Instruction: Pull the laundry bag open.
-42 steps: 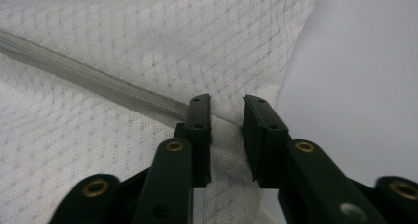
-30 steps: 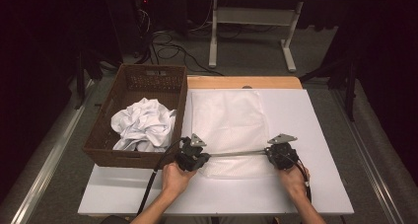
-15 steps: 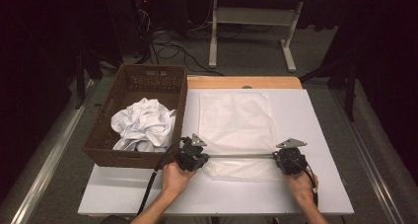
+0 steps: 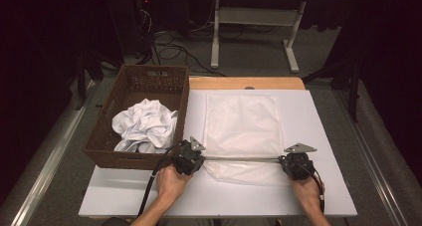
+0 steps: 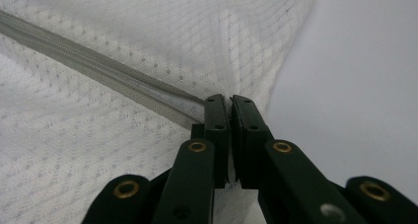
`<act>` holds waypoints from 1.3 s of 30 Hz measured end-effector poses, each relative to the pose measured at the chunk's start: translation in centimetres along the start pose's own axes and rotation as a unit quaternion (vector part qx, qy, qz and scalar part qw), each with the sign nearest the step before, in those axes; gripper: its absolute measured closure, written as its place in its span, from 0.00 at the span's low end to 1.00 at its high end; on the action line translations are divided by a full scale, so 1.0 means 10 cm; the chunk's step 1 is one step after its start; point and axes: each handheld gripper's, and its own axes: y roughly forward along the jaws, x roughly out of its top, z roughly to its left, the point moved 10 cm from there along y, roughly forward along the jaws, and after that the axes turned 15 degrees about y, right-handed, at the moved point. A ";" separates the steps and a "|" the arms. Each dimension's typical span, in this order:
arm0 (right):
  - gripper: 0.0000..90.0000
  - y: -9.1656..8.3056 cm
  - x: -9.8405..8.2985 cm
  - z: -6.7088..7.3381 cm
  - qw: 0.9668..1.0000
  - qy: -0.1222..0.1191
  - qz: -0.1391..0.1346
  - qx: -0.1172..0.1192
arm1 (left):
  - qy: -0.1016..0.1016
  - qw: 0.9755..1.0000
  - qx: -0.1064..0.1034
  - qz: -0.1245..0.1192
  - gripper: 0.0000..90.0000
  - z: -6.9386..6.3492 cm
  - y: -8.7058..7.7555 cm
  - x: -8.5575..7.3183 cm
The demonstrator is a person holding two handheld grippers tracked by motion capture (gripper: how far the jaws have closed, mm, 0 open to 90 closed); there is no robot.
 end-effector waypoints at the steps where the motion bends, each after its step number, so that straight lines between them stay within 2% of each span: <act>1: 0.97 0.00 0.00 0.00 1.000 0.000 0.000 0.000 | 0.000 1.000 0.000 0.000 0.96 0.00 0.00 0.00; 2: 0.97 -0.01 -0.02 0.03 1.000 0.005 0.000 0.008 | 0.000 1.000 0.003 0.001 0.96 0.01 -0.02 -0.01; 6: 0.97 -0.02 -0.03 0.09 1.000 0.004 0.000 0.016 | -0.006 1.000 0.012 0.001 0.96 0.03 -0.04 -0.04; 9: 0.95 -0.02 -0.04 0.11 1.000 0.011 0.002 0.026 | -0.004 1.000 0.016 0.001 0.95 0.05 -0.05 -0.05; 13: 0.88 -0.03 -0.05 0.14 0.999 0.011 -0.001 0.031 | 0.008 1.000 0.021 0.005 0.94 0.04 -0.04 -0.06; 15: 0.83 -0.05 -0.05 0.15 1.000 -0.001 -0.004 0.029 | 0.007 1.000 0.020 0.004 0.91 0.04 -0.04 -0.06; 18: 0.76 -0.07 -0.02 0.16 0.999 -0.004 -0.015 0.030 | 0.002 1.000 0.010 -0.001 0.81 0.02 -0.03 -0.06; 21: 0.69 -0.07 0.00 0.18 0.999 0.002 -0.022 0.039 | -0.002 1.000 0.005 -0.010 0.71 0.01 -0.05 -0.03; 23: 0.67 -0.07 0.01 0.18 0.999 0.001 -0.025 0.045 | -0.008 1.000 -0.002 -0.019 0.65 0.00 -0.07 0.00; 26: 0.65 -0.07 0.02 0.19 0.998 0.005 -0.030 0.052 | -0.002 1.000 -0.006 -0.021 0.58 -0.03 -0.08 0.02; 34: 0.60 -0.06 0.07 0.26 0.997 0.009 -0.038 0.071 | 0.010 0.999 -0.024 -0.046 0.51 -0.11 -0.13 0.13; 35: 0.59 -0.06 0.08 0.28 0.996 0.009 -0.039 0.076 | 0.017 0.998 -0.026 -0.052 0.51 -0.13 -0.14 0.16; 39: 0.58 -0.07 0.09 0.31 0.995 0.010 -0.042 0.088 | 0.025 0.998 -0.033 -0.055 0.51 -0.17 -0.14 0.20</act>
